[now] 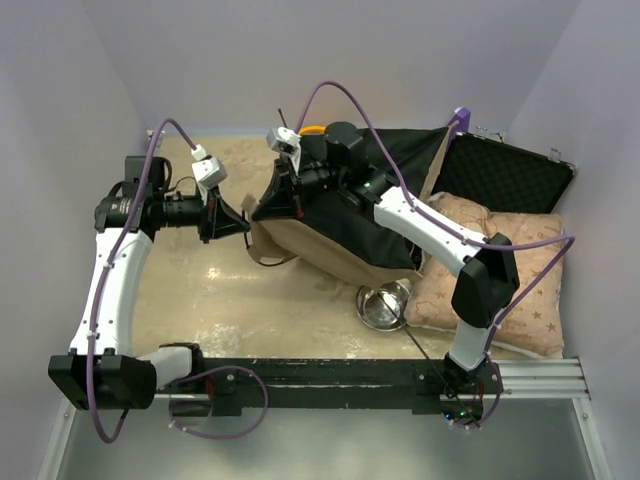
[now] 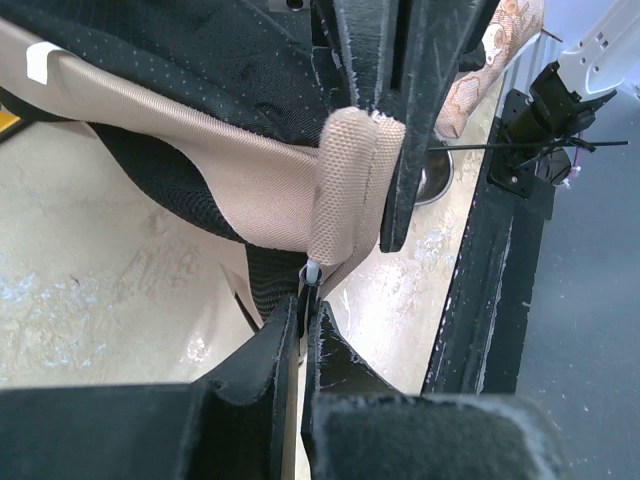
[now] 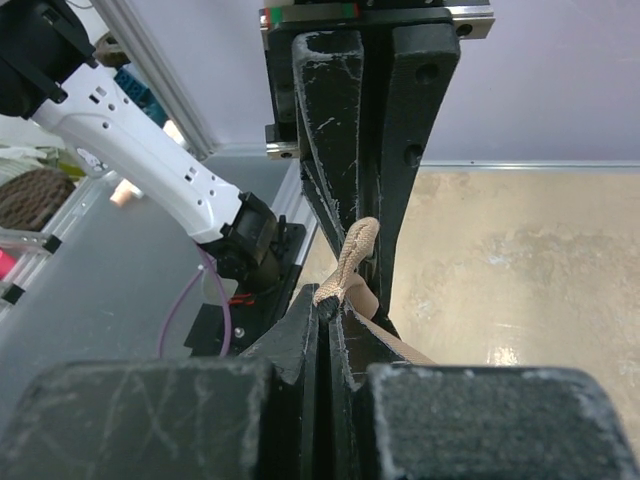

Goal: Set up the pet tent

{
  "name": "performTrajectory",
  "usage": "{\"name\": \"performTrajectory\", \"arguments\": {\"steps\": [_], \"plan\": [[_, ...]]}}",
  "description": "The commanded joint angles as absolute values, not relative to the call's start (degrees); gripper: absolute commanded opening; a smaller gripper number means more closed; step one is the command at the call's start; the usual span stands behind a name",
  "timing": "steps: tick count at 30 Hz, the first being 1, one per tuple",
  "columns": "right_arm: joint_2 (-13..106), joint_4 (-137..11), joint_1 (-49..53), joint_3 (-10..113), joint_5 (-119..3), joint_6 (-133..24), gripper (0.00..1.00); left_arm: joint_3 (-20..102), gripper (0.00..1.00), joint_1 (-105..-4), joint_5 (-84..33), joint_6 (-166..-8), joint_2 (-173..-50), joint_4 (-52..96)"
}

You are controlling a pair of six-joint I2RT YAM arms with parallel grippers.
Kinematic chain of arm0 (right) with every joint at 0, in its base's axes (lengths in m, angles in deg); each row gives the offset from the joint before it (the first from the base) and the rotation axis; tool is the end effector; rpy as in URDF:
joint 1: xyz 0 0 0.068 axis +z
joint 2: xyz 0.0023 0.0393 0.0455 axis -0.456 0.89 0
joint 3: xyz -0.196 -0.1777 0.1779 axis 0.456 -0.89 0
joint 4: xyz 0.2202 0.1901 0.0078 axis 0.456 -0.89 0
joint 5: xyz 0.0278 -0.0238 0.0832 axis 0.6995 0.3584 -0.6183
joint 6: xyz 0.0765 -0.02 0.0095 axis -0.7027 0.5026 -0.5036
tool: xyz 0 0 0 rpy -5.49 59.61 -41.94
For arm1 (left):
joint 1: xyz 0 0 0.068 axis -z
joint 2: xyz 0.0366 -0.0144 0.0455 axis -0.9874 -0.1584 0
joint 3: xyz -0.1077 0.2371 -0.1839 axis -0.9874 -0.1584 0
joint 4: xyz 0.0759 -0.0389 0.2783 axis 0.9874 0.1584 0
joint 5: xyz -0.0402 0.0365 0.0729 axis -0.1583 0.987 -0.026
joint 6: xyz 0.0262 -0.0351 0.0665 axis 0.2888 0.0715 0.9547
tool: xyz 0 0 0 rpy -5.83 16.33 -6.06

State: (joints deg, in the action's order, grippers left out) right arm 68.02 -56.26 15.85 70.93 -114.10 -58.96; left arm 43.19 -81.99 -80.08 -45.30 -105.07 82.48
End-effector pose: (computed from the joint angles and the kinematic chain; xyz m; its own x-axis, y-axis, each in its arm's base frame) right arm 0.3057 0.3692 0.4364 -0.2090 -0.0758 -0.9750 -0.9336 -0.2814 0.2220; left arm 0.2416 -0.0564 0.4066 -0.4174 0.2244 -0.8806 0.8603 0.4097 -0.3034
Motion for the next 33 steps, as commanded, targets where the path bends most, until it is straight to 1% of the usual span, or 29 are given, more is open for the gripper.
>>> {"name": "performTrajectory", "arguments": {"steps": [1,4,8,12,22,33], "plan": [[59.1,-52.6,18.3,77.9,-117.2,-52.4,0.00,42.5,0.00,-81.4,-70.8,-45.4,-107.8,88.8],[60.0,-57.9,18.3,78.7,-116.3,-48.0,0.00,43.4,0.00,-81.4,-70.9,-45.1,-107.9,89.5],[60.9,-61.2,18.4,78.5,-115.1,-43.9,0.00,44.1,0.00,-81.4,-71.4,-44.6,-107.7,90.0],[61.6,-61.4,18.4,78.4,-114.5,-43.6,0.00,44.0,0.00,-79.4,-71.3,-44.2,-107.5,90.4],[62.0,-60.3,18.3,78.7,-114.1,-44.9,0.00,43.7,0.00,-79.0,-71.7,-43.5,-107.0,90.6],[62.5,-65.0,18.5,78.0,-113.3,-41.2,0.00,45.7,0.00,-79.0,-72.6,-43.8,-107.1,90.9]]}}
